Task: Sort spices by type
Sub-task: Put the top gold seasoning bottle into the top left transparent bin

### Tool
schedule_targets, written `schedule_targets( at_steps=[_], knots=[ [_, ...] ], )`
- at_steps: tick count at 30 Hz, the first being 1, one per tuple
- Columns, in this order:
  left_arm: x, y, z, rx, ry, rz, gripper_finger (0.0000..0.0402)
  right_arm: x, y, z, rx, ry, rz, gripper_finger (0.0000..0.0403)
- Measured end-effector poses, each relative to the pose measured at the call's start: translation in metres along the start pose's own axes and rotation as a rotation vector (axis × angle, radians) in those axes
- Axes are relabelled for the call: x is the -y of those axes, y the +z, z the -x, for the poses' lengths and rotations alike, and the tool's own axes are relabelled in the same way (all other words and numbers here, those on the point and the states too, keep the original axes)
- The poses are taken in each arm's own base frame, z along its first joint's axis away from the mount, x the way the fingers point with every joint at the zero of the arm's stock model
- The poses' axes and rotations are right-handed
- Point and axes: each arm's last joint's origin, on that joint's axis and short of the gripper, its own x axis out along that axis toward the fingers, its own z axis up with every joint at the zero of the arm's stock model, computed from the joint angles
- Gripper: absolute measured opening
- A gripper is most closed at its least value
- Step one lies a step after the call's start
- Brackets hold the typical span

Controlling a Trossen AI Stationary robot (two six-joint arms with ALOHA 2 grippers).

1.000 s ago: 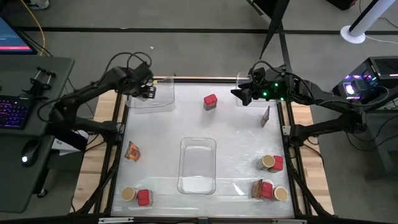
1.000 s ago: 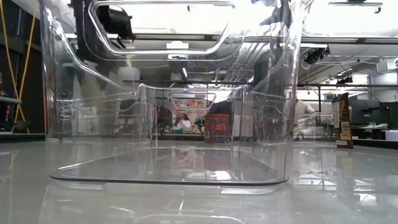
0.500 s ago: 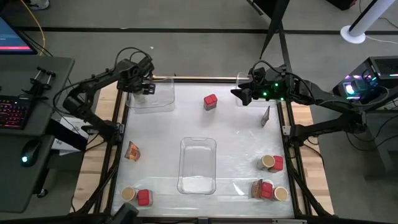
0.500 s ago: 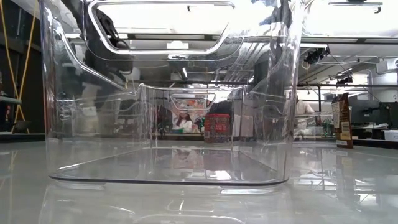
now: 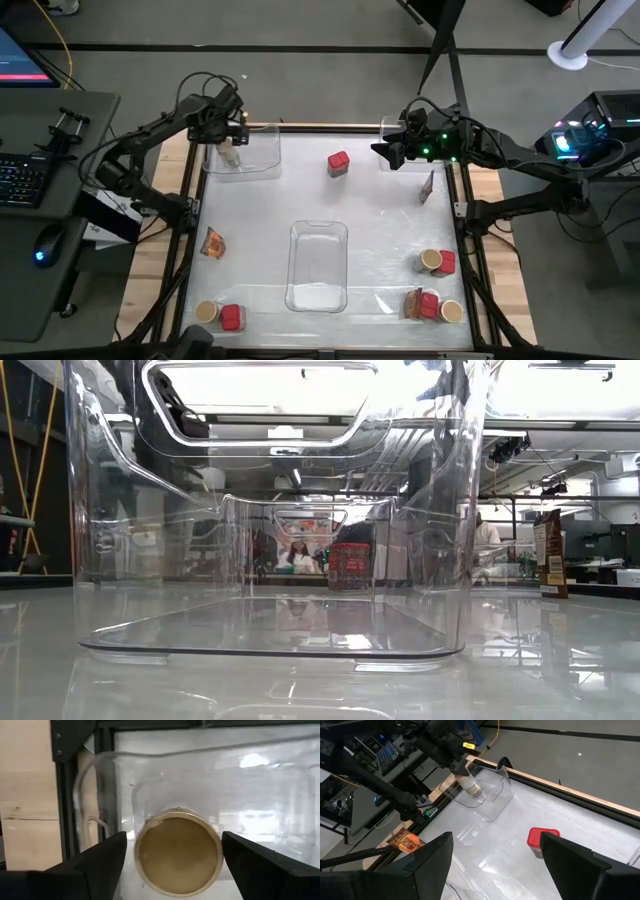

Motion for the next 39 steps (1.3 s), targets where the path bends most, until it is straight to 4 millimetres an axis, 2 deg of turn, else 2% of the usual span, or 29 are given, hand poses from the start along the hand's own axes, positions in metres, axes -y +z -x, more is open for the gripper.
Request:
schedule_targets(
  at_steps=[5,8,12,15,17,19,23,25,26,29,33,39],
  knots=[
    [-0.008,-0.003,0.018,0.054,-0.07,0.044,0.0313,0.0,0.0,0.0,0.0,-0.001,0.0,0.0296],
    [-0.006,-0.008,0.035,0.12,-0.167,0.047,0.0314,0.0,0.0,0.0,0.0,-0.001,0.0,0.0296],
    [0.007,-0.02,0.059,0.227,-0.305,0.026,0.0314,0.0,0.0,-0.001,-0.002,-0.002,0.001,0.0296],
    [0.023,-0.036,0.071,0.268,-0.355,-0.061,0.0302,0.0,0.0,-0.003,-0.001,-0.014,0.001,0.0296],
    [0.034,-0.049,0.067,0.268,-0.326,-0.125,0.0276,0.001,-0.001,-0.005,0.001,-0.034,0.003,0.0296],
    [0.043,-0.063,0.053,0.224,-0.291,-0.179,0.0236,0.001,-0.001,-0.007,0.0,-0.039,0.003,0.0296],
    [0.052,-0.083,0.026,0.141,-0.233,-0.232,0.0108,0.001,-0.002,-0.013,-0.011,-0.047,0.005,0.0296],
    [0.052,-0.084,0.022,0.154,-0.202,-0.229,0.0037,0.001,-0.003,-0.016,-0.019,-0.052,0.006,0.0296],
    [0.051,-0.082,0.022,0.176,-0.181,-0.222,0.0019,0.001,-0.003,-0.018,-0.023,-0.054,0.006,0.0296],
    [0.047,-0.076,0.022,0.228,-0.127,-0.208,0.0014,0.0,-0.004,-0.022,-0.037,-0.054,0.007,0.0296],
    [0.044,-0.069,0.011,0.227,-0.125,-0.201,0.0003,0.0,-0.004,-0.025,-0.036,-0.053,0.005,0.0296],
    [0.038,-0.07,-0.006,0.202,-0.127,-0.191,0.0,0.0,-0.004,-0.025,-0.03,-0.049,-0.002,0.0296]
  ],
)
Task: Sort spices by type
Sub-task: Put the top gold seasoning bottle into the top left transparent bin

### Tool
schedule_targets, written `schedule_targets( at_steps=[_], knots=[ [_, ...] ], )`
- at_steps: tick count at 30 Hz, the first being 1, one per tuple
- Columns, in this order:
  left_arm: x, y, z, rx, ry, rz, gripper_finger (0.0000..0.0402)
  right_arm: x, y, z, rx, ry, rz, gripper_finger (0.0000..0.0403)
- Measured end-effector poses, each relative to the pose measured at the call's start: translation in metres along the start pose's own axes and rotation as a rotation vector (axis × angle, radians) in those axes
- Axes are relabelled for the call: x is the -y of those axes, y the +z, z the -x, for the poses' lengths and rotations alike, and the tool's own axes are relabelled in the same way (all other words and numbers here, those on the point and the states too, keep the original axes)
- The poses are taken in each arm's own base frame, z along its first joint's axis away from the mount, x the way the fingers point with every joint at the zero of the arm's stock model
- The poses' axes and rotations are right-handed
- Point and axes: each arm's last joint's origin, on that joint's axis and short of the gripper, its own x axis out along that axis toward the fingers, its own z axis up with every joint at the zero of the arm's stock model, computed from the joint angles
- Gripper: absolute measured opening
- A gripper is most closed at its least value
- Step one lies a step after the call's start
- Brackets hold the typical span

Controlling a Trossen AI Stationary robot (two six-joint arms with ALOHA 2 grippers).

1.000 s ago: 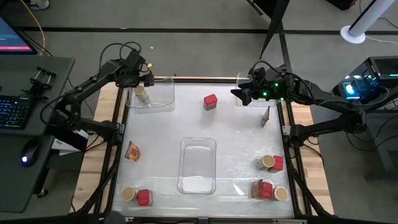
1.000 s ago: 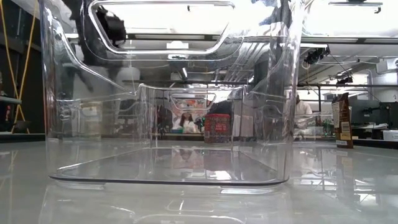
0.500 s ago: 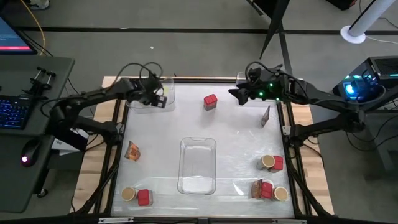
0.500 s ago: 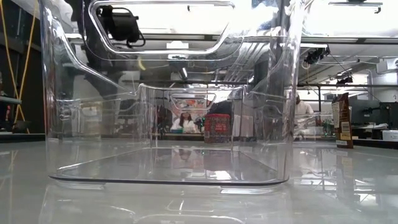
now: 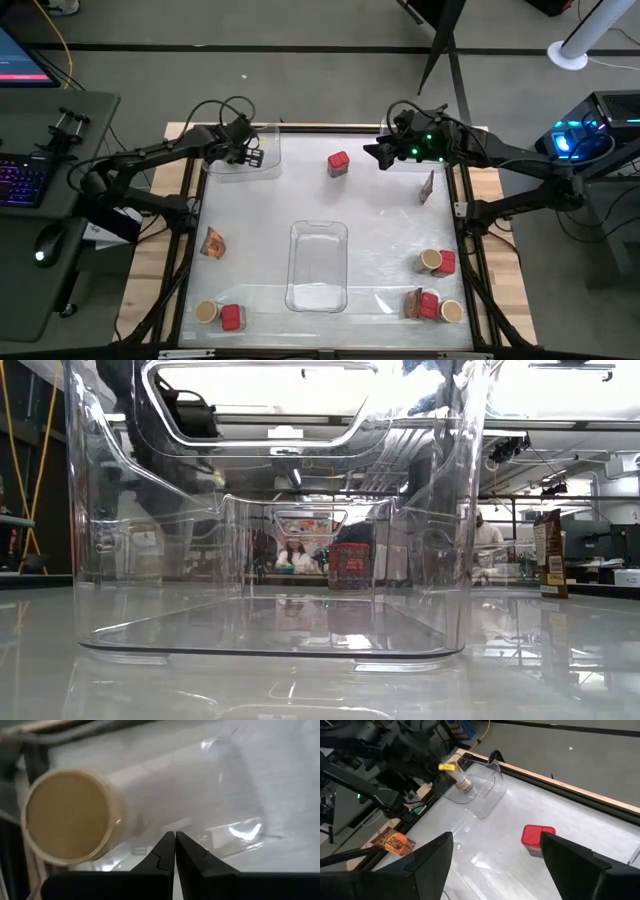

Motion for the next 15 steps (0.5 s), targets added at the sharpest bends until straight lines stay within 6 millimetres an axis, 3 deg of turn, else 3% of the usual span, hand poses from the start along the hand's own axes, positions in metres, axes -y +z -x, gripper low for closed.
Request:
schedule_targets(
  at_steps=[6,15],
  knots=[
    [-0.011,-0.008,-0.014,-0.04,0.05,0.018,0.0,0.0,0.0,0.0,0.001,0.001,-0.002,0.0296],
    [-0.018,-0.001,-0.018,0.043,0.128,0.012,0.0,-0.001,0.002,0.0,0.017,0.012,-0.012,0.0296]
  ],
)
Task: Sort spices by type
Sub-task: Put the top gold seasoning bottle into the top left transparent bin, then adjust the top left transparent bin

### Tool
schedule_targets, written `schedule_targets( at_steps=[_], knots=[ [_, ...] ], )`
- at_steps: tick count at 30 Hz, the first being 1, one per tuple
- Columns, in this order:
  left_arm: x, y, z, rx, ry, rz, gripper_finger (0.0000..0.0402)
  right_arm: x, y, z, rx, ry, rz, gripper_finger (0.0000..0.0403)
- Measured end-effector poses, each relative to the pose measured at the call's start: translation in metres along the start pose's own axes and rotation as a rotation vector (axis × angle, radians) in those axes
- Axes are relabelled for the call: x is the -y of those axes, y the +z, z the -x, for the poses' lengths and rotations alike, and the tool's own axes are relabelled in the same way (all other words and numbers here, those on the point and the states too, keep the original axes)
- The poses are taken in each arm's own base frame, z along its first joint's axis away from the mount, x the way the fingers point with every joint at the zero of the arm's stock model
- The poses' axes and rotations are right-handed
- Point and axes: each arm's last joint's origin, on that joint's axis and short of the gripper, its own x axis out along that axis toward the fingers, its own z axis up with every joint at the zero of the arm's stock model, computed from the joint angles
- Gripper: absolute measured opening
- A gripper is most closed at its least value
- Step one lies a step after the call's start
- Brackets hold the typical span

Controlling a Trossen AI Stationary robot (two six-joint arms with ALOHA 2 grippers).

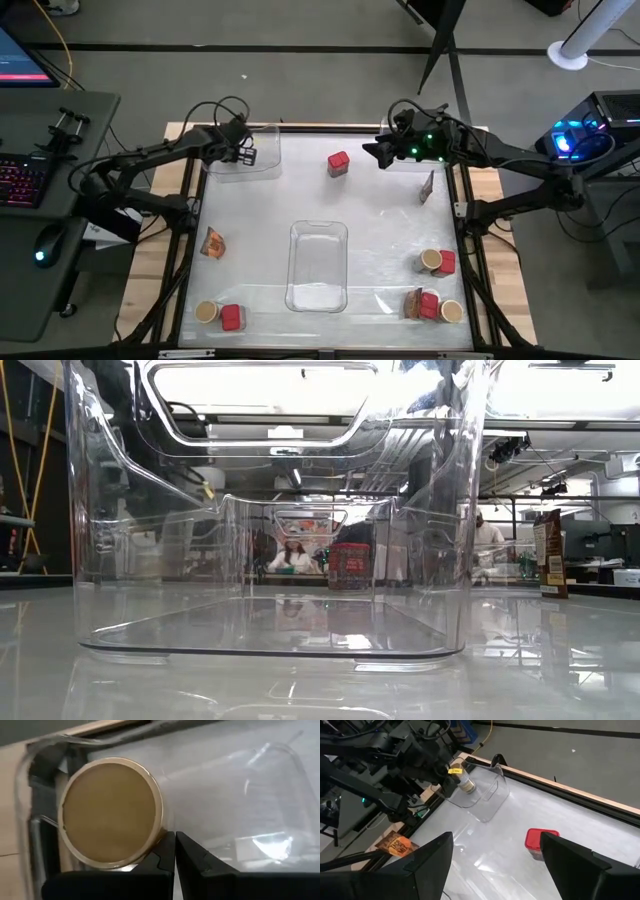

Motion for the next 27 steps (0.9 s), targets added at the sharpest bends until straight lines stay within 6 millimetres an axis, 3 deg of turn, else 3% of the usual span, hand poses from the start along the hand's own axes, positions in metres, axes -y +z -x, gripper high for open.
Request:
schedule_targets(
  at_steps=[10,18,23,27],
  knots=[
    [-0.012,0.007,-0.005,0.022,0.071,-0.004,0.0,0.0,0.0,0.0,0.0,0.0,-0.009,0.0296],
    [-0.01,0.014,-0.005,0.078,0.037,0.005,0.0,0.0,0.0,0.0,0.0,0.0,-0.009,0.0296],
    [-0.005,0.013,0.001,0.05,-0.056,0.069,0.0,0.0,0.0,0.0,-0.002,0.003,-0.008,0.0296],
    [0.009,0.008,0.013,0.019,-0.24,0.149,0.0,-0.001,0.0,0.0,-0.011,0.015,-0.009,0.0296]
  ],
)
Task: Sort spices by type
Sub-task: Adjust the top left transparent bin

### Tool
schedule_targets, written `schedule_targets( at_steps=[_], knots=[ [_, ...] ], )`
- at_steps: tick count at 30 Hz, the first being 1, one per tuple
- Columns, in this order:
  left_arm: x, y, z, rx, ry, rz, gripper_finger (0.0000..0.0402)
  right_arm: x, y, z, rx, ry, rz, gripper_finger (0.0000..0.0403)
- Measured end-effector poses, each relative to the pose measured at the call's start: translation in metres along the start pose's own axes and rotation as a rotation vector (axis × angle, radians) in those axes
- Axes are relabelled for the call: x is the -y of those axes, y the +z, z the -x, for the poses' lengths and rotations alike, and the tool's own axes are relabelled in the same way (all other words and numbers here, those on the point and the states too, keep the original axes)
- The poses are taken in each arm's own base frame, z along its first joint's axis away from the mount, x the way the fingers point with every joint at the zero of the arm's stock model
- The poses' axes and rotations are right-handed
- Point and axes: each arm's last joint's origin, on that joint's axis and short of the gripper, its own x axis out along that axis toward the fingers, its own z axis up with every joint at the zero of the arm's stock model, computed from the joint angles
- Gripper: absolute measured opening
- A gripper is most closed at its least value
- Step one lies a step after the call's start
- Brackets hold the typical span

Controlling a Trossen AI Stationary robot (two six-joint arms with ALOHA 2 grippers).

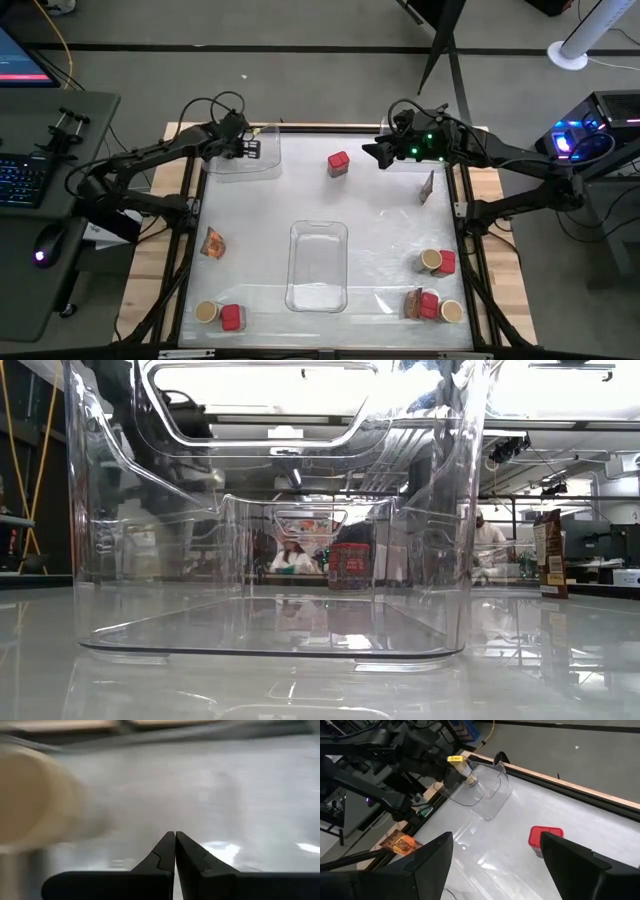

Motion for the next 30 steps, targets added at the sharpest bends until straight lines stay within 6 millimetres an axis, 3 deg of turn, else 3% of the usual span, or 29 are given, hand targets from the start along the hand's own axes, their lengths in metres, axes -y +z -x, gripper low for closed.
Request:
schedule_targets(
  at_steps=[5,11,22,30],
  knots=[
    [0.035,-0.016,0.009,0.011,-0.188,-0.024,0.0,0.0,0.0,0.0,0.0,0.0,0.003,0.0296],
    [0.059,-0.031,0.01,0.042,-0.24,-0.015,0.0,0.0,0.0,0.0,-0.001,0.0,0.008,0.0296],
    [0.071,-0.038,-0.002,0.04,-0.223,-0.033,0.0,0.0,0.0,0.0,0.0,0.002,0.001,0.0296],
    [0.076,-0.047,0.003,0.004,-0.259,-0.053,0.0,0.0,0.0,0.0,0.002,0.004,0.0,0.0296]
  ],
)
